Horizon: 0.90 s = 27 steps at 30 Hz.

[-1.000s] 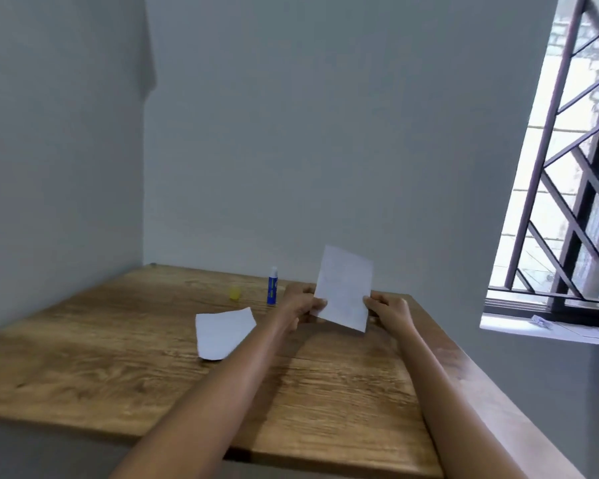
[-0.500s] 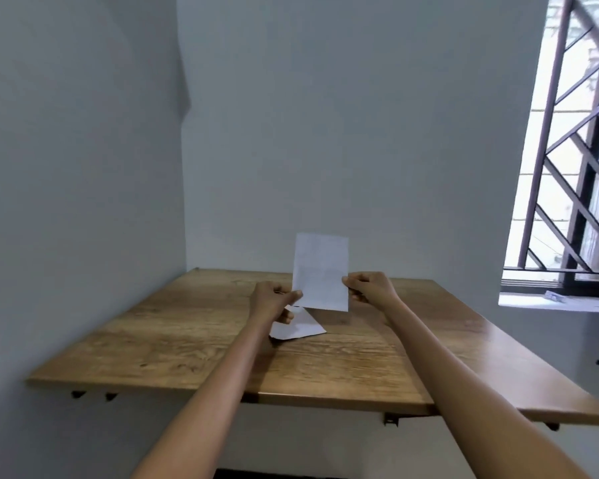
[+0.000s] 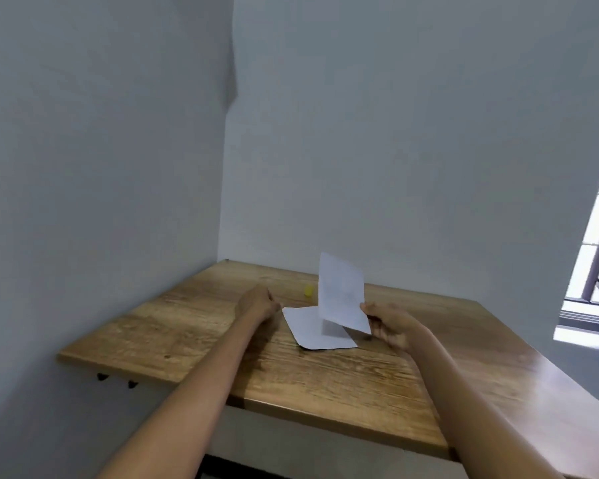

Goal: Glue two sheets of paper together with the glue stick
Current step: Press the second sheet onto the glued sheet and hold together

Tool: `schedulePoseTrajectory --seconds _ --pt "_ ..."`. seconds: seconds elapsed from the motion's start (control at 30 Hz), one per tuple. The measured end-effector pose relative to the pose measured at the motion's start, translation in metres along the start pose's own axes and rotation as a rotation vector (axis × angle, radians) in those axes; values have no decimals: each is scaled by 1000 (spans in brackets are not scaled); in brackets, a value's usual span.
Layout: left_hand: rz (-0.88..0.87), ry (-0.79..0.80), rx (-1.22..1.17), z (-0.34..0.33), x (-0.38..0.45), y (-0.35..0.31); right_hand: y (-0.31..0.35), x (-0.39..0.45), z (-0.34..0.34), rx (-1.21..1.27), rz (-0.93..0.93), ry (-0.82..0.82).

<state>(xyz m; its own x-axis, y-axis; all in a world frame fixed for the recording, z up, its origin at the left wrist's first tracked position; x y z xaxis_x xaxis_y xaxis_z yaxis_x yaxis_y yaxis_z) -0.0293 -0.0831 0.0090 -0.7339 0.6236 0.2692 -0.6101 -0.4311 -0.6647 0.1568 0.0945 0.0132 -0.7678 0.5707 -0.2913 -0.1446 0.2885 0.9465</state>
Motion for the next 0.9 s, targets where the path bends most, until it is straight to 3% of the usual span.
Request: schedulePoseTrajectory --seconds 0.3,0.57,0.8,0.9 --pt "93 -1 161 -8 22 -12 7 36 -18 -273 -87 20" --pt "67 83 226 -9 30 -24 4 39 -15 -238 -91 50" --pt "-15 144 460 -9 29 -36 3 29 -18 -244 -81 30" --pt "15 186 401 -9 28 -39 2 27 -18 -249 -72 18"
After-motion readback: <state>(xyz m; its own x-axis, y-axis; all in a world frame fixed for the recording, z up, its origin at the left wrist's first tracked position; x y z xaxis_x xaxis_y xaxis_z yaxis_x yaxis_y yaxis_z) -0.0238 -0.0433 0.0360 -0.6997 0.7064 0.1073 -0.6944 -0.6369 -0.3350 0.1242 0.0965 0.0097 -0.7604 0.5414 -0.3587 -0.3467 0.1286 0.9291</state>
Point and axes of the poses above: each hand's wrist, its own x-axis towards the middle knuckle, its own z-axis out of the back of the hand, y = z × x, the point moved 1 cm from there along x, towards the middle knuckle, and after that the axes turned 11 degrees about -z, right-handed, at the moved point
